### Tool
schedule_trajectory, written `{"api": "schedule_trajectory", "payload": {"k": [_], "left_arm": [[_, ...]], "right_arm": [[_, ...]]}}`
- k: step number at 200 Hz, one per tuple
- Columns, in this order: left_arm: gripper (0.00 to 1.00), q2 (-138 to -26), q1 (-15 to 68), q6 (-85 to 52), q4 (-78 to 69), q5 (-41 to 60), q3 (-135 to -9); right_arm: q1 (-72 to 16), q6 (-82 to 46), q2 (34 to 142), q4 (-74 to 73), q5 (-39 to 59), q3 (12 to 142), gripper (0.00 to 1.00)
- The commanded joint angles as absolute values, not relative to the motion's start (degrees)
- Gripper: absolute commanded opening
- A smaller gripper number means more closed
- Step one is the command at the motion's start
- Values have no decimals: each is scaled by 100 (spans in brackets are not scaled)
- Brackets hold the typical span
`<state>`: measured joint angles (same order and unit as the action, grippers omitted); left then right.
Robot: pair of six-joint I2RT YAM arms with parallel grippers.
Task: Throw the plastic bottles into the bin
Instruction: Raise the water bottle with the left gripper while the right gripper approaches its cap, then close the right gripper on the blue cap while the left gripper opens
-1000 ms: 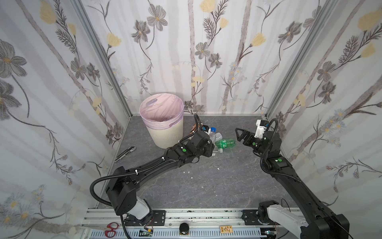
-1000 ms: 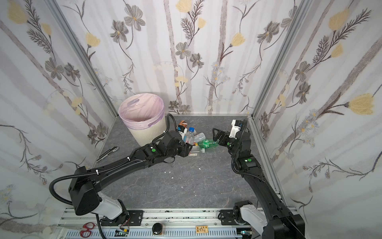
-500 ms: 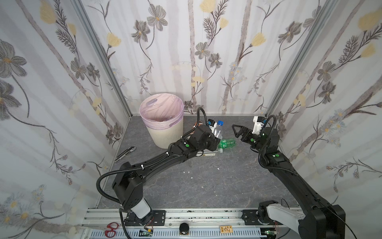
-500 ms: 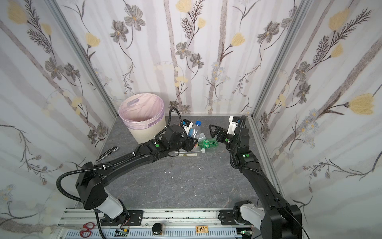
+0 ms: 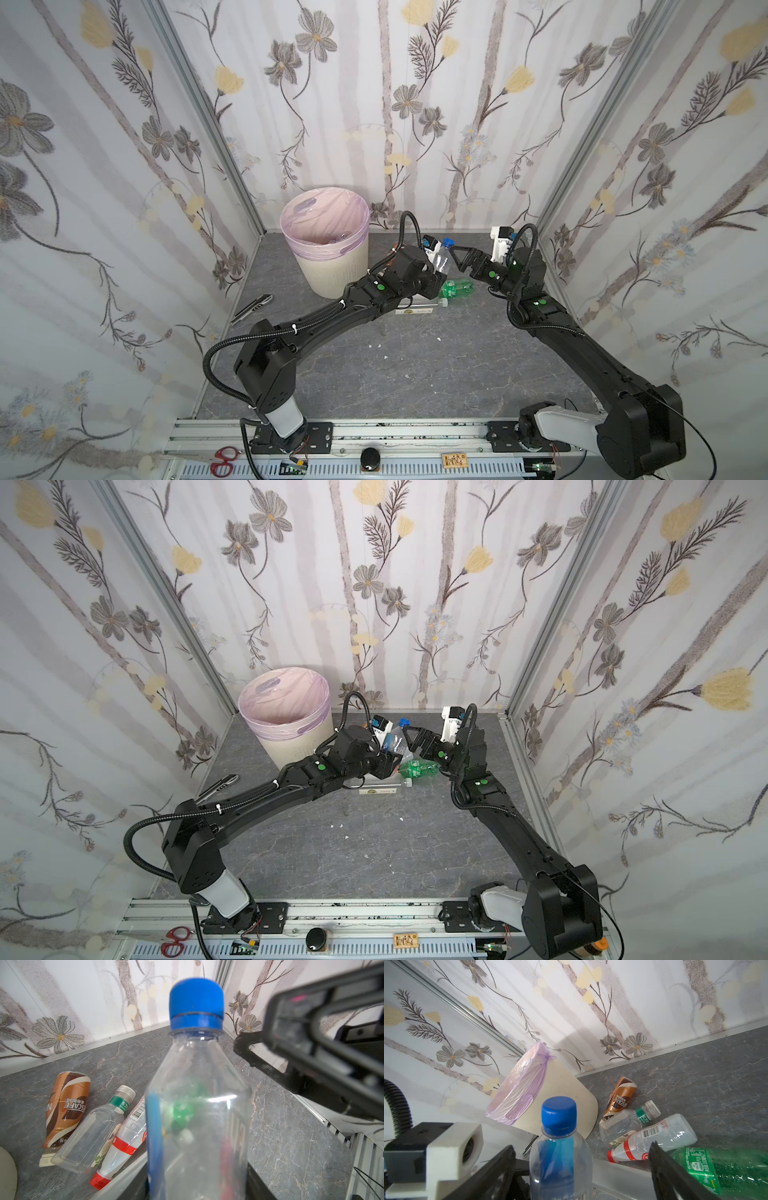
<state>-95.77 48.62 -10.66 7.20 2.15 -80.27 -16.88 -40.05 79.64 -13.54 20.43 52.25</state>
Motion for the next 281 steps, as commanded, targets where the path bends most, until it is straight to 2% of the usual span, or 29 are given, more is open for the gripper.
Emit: {"api": "schedule_trajectory", "payload": {"k": [1, 28, 73, 129, 180, 207, 242, 281], "left_arm": [[54, -9572, 4848, -993, 520, 324, -8095], [54, -9565, 4844, -993, 510, 397, -8095], [55, -9577, 4852, -1038, 518, 426, -8086], [56, -9594, 4845, -1073, 509, 414, -8104], [58, -9593, 4843, -1103, 512, 369, -8079], [65, -9584, 4851, -1137, 516, 299, -8062], [83, -9538, 4826, -1134, 526, 151, -8000], [99, -9383, 4709, -1172, 532, 85, -7878]], "right_arm": [[-1707, -4126, 8087, -1703, 1960, 5358, 92], [-1720, -4163, 8305, -1755, 1990, 5533, 81], [-1825, -4231, 8583, -1824, 2068, 5777, 70], [-1929, -4242, 8710, -1806, 2074, 5871, 50], [-1938, -4214, 8657, -1758, 2038, 5836, 25], [-1938, -4212, 8631, -1747, 2025, 5836, 17], [-1934, -4202, 8629, -1774, 1882, 5818, 15], [-1915, -4211, 8751, -1898, 1738, 5883, 15]]}}
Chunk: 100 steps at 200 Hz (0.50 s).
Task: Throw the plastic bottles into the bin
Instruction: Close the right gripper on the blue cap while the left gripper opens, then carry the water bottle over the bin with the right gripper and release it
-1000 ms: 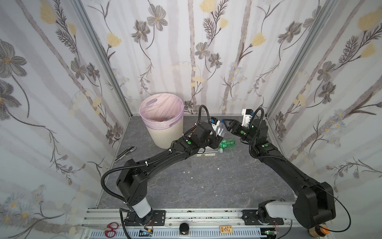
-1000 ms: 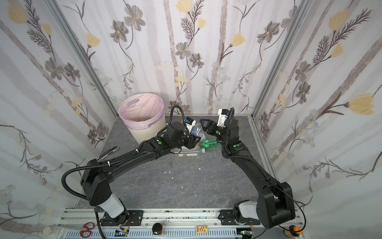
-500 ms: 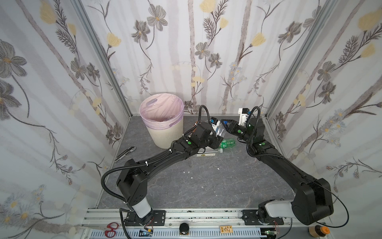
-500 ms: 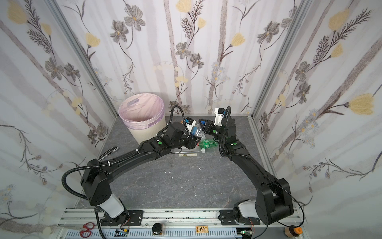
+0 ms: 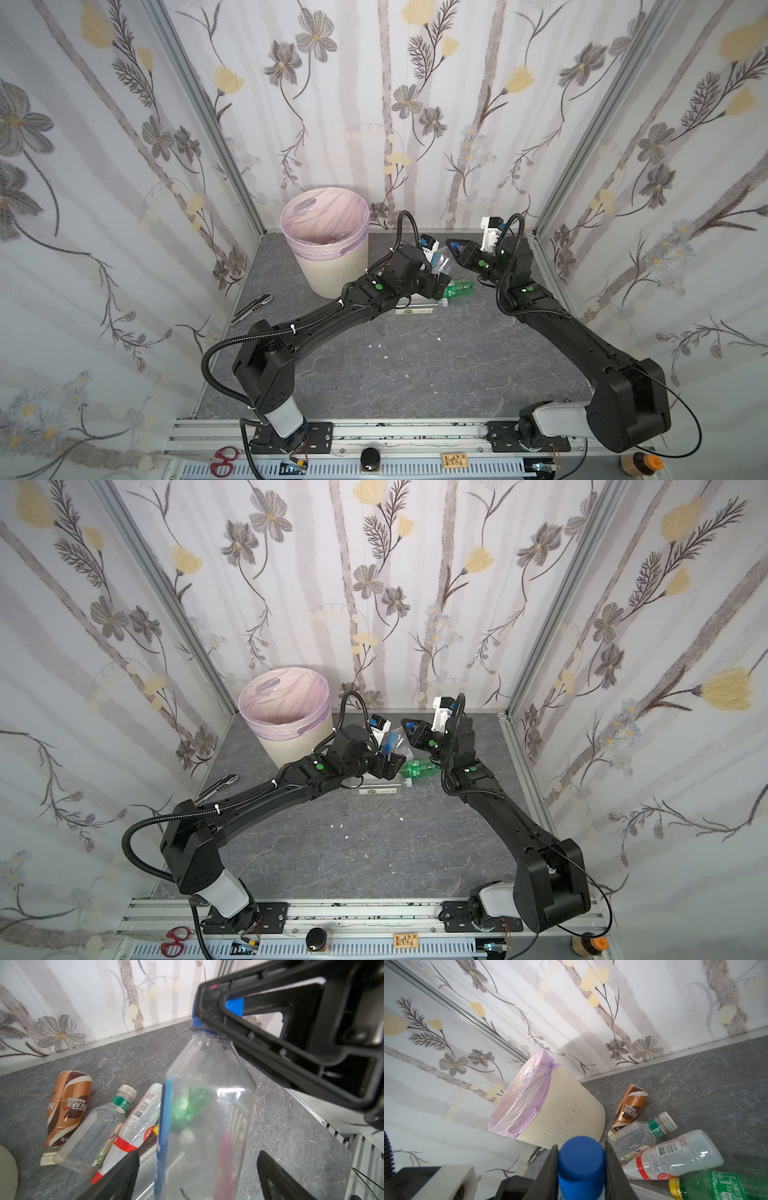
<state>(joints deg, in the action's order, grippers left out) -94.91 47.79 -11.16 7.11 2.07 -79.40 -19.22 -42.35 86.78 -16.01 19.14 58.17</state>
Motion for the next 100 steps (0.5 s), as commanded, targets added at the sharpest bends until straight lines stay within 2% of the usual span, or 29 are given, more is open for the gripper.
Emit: {"api": "schedule_trajectory", "payload": {"k": [1, 100], "left_arm": [[99, -9380, 4706, -1175, 534, 86, -7876], [100, -8979, 4534, -1122, 886, 135, -8012]], "right_arm": [[-1905, -4211, 8753, -1898, 1730, 5886, 15], [-1654, -4175, 9101, -1920, 1479, 6617, 13]]}}
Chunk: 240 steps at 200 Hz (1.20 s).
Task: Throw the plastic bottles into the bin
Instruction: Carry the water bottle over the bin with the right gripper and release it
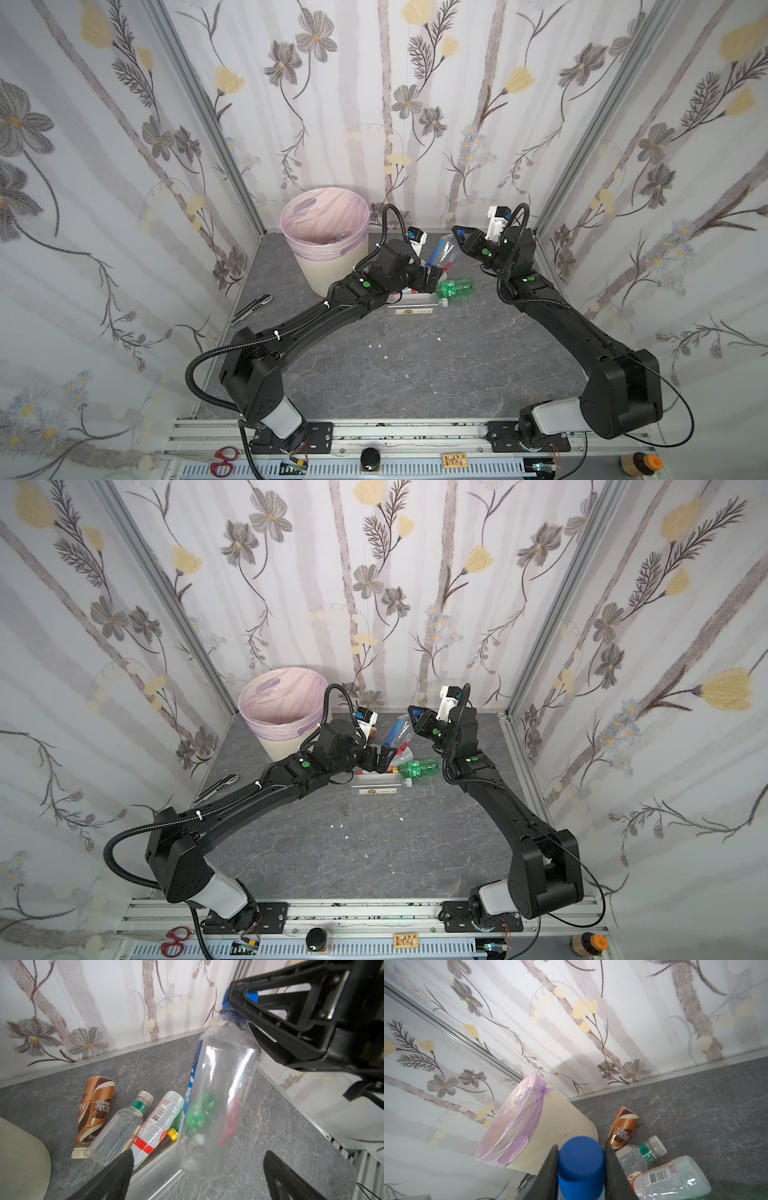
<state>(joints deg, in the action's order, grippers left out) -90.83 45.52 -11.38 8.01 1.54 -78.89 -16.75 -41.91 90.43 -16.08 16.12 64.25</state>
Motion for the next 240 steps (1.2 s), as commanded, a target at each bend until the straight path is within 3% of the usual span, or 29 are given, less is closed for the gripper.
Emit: {"api": "schedule_trajectory", "payload": {"k": [1, 76, 151, 209, 240], "left_arm": [[100, -8972, 4535, -1119, 891, 134, -8014], [100, -8502, 4225, -887, 1501, -18, -8414], [100, -7750, 2685, -1583, 1749, 787, -8732], [100, -6999, 1423, -2181, 1757, 1572, -8439], [100, -6735, 1121, -2339, 1749, 1392, -8086]], "right_arm": [[-1649, -4179, 9103, -1922, 1482, 6626, 13], [-1627, -4290, 9370, -1770, 1181, 7989, 14], [-1445, -4486, 9299, -2334, 379, 9090, 13], [-1397, -4528, 8874, -3334, -716, 8848, 15], [-1458, -4914, 9016, -3689, -1038, 8851, 15]]}}
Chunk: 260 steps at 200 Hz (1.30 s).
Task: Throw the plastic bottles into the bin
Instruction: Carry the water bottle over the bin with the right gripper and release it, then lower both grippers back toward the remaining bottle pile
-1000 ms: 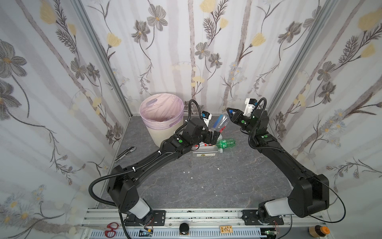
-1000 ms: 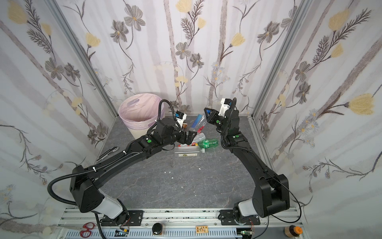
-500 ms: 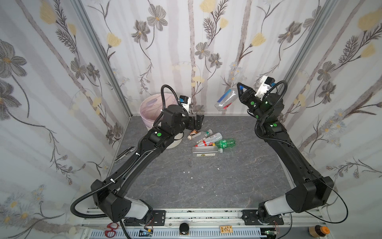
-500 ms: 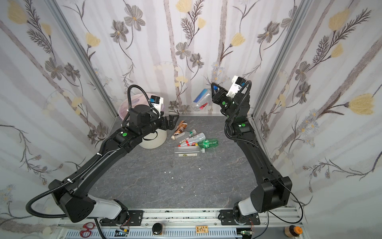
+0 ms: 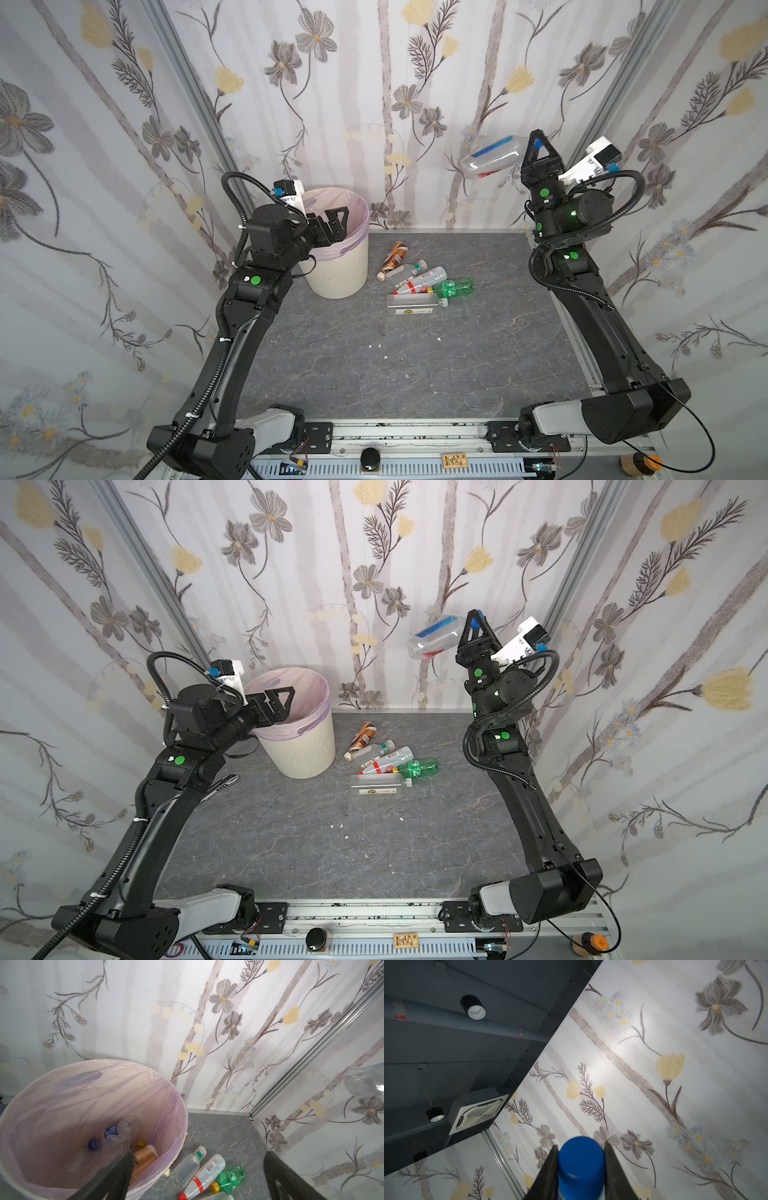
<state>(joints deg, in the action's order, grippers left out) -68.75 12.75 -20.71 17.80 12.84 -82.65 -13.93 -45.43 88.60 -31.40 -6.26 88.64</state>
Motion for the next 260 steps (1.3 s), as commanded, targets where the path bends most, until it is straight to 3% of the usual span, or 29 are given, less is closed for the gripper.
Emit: {"api": "schedule_trajectory", "payload": {"k": [1, 38, 70, 83, 105, 118, 136, 201, 260], "left_arm": [[100, -6734, 1105, -2347, 1749, 1386, -8077], [100, -6759, 897, -2571, 1740, 1419, -7904], [100, -6759, 741, -2685, 1731, 1415, -7836], [100, -6775, 734, -2678, 1731, 1418, -7807], [100, -6794, 730, -2698, 1731, 1484, -7770], [100, -6779, 730, -2688, 1731, 1478, -7740], [100, -6767, 729, -2676, 1731, 1477, -7738], [100, -6916, 835, -2638, 1740, 1503, -7872], [100, -7159, 1844, -2239, 1757, 831, -8055]], "right_arm": [[-1472, -4936, 9035, -3703, -1038, 8855, 15], [-2387, -4892, 10477, -3207, -848, 10112, 16], [-3375, -4917, 12221, -2188, -255, 11792, 24], [-3709, -4750, 13020, -1661, 139, 12757, 36], [-3827, -4711, 14003, -470, 407, 14507, 69], [-3759, -4690, 13893, -423, 386, 14487, 87], [-3671, -4370, 13547, -343, 239, 14364, 99], [-2925, -4082, 11657, -621, 282, 12113, 100], [-2286, -3658, 10229, -729, 463, 9525, 100]]}}
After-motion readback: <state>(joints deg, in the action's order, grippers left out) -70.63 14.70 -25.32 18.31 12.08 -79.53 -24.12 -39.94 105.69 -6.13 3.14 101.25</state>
